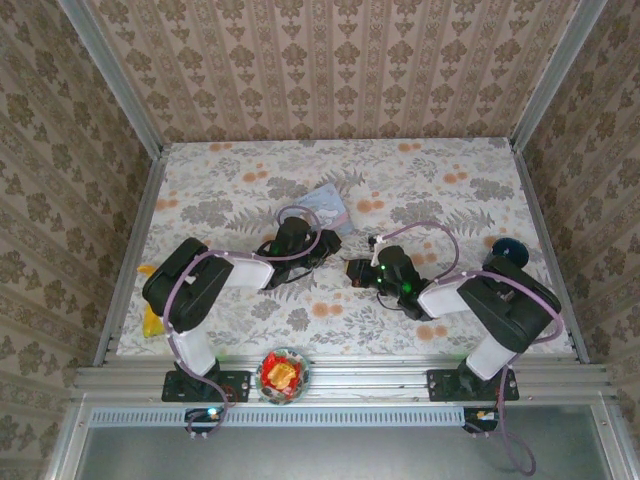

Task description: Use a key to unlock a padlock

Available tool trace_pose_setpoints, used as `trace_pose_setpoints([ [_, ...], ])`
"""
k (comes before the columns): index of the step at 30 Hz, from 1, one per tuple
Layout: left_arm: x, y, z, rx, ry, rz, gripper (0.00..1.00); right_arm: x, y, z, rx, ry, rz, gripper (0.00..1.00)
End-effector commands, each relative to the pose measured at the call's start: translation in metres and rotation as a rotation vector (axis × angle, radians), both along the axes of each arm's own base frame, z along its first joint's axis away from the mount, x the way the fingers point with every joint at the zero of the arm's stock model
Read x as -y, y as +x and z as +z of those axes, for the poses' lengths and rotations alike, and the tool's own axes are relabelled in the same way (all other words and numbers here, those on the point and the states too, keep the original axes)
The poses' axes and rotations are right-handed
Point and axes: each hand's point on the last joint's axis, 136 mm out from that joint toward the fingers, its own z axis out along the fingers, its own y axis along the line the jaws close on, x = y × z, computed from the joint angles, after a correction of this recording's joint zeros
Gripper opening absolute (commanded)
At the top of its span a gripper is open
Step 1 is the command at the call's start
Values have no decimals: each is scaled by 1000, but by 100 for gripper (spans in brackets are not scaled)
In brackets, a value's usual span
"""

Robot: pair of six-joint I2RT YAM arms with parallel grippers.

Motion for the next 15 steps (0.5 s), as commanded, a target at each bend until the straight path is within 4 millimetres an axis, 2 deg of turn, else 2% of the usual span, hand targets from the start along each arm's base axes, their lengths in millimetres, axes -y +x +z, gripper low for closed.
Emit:
trace_pose_setpoints([
  [1,-9,-30,-41,-235,54,-20,9,0,11,7,46,43,-58,0],
  [6,-26,-33,-50,-264,176,10,10,3,13,-3,27,65,-91,0],
  [11,-30,-28,-45,-244,221,26,10,-1,7,-19,2,107,-84,0],
  [15,-33,-28,-49,-258,233,43,11,-5,5,-23,10,154,-79,0],
])
